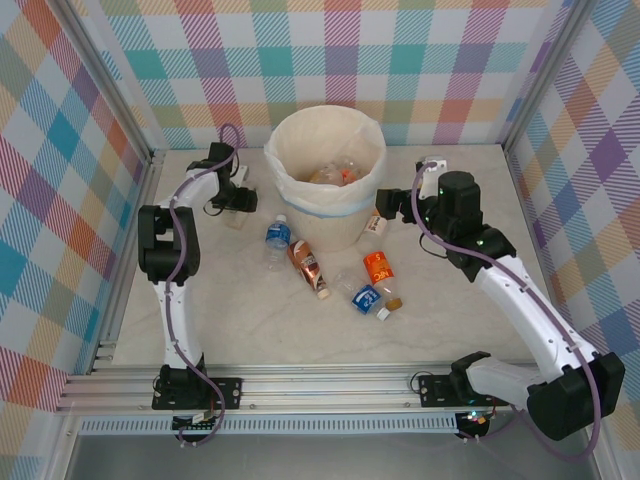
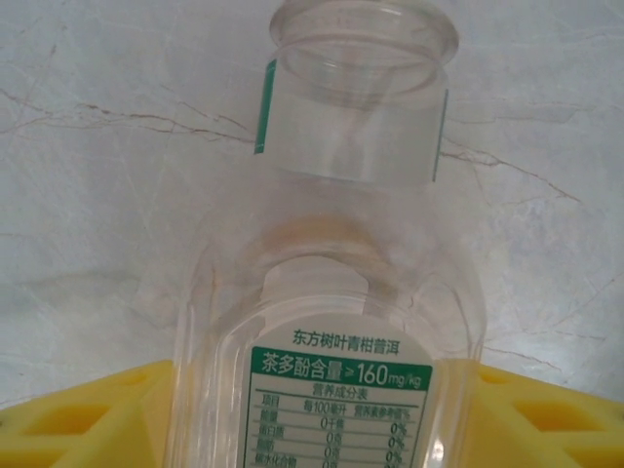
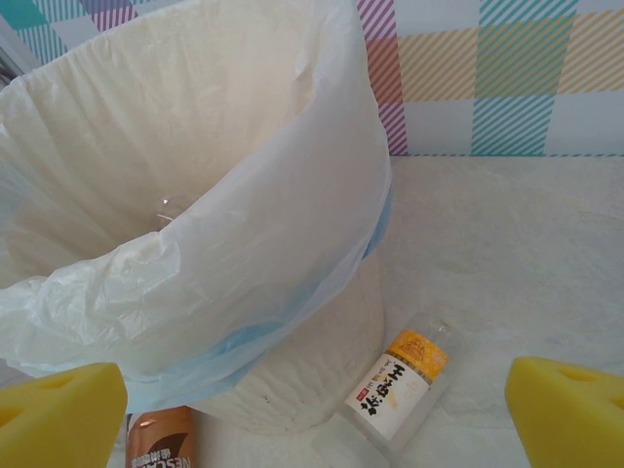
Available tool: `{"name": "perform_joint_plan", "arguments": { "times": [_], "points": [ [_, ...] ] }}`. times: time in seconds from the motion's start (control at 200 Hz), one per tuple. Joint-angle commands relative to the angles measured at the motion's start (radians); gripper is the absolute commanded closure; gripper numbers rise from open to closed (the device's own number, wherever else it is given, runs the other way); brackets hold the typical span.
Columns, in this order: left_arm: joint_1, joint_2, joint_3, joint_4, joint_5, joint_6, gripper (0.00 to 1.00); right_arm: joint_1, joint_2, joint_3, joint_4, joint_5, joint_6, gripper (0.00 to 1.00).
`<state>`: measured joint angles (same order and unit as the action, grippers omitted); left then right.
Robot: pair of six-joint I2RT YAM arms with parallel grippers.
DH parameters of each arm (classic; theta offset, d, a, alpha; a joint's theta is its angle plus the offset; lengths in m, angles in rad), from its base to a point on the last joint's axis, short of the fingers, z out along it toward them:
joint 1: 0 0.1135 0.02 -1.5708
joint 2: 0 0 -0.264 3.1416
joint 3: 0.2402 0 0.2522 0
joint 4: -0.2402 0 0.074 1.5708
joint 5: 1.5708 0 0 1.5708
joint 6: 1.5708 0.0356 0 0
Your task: Put the plastic bottles in the bin
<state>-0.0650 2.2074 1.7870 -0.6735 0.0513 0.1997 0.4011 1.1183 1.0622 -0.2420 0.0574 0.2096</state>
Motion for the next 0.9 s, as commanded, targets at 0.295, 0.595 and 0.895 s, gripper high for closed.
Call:
{"name": "perform_joint_plan", "arguments": {
  "times": [0.295,0.595,0.895],
  "points": [
    [-0.004,-0.289,-0.138,0.104,0.061,-0.182,0.42,0.007,-0.053,-0.038,0.1,-0.099,-0.013,0.0],
    [-0.016,-0.544,-0.156,0.303,0.19,-0.351,0.44,0.007,-0.072,-0.068,0.146,-0.115,-0.023,0.01],
    [-0.113,-0.677,-0.129,0.541,0.309,-0.335,0.43,0.007,-0.094,-0.084,0.143,-0.088,-0.022,0.0]
  ]
}}
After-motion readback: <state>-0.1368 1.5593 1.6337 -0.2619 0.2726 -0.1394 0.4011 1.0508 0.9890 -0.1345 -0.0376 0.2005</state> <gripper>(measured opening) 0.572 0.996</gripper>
